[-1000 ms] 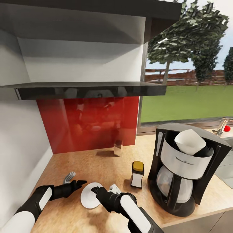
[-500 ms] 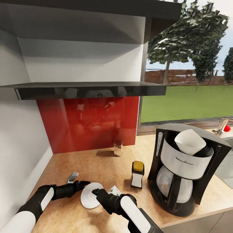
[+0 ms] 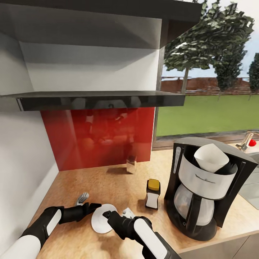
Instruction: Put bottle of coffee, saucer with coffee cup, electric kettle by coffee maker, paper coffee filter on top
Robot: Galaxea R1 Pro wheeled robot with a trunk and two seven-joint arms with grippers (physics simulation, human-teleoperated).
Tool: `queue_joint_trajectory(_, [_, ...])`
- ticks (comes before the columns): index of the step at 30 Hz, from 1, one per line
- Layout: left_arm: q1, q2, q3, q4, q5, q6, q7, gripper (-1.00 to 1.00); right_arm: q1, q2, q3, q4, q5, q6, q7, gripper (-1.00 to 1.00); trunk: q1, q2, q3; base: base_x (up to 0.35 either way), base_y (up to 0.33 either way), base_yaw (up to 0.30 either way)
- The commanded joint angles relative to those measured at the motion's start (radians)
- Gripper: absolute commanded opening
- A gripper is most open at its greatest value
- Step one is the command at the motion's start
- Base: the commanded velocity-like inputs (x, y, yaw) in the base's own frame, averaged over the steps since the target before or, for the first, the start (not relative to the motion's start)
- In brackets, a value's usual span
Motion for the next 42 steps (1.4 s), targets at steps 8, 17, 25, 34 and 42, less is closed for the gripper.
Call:
queue_joint_trajectory(8, [0.009, -0.001, -0.010, 0.001, -0.006, 0.005, -0.054, 1.00, 0.000, 0.000, 0.000, 0.008, -0.005, 0.001, -0.006, 1.00, 0.000, -0.001, -0.001, 0.000, 0.000, 0.000])
queue_joint_trajectory(17, [0.016, -0.002, -0.017, 0.000, -0.005, 0.006, -0.063, 1.00, 0.000, 0.000, 0.000, 0.008, -0.005, 0.001, -0.006, 1.00, 0.000, -0.001, -0.001, 0.000, 0.000, 0.000])
queue_joint_trajectory(25, [0.020, -0.021, -0.018, 0.001, -0.005, 0.007, -0.070, 1.00, 0.000, 0.000, 0.000, 0.011, -0.005, 0.001, -0.005, 1.00, 0.000, -0.001, -0.001, 0.000, 0.000, 0.000])
queue_joint_trajectory(34, [0.021, -0.029, -0.019, 0.001, -0.005, 0.014, -0.075, 1.00, 0.000, 0.000, 0.000, 0.037, -0.006, 0.001, -0.002, 1.00, 0.000, -0.001, -0.001, 0.000, 0.000, 0.000])
queue_joint_trajectory(42, [0.022, -0.040, -0.019, 0.001, -0.005, 0.018, -0.092, 1.00, 0.000, 0.000, 0.000, 0.037, -0.007, 0.001, -0.002, 1.00, 0.000, -0.001, -0.001, 0.000, 0.000, 0.000])
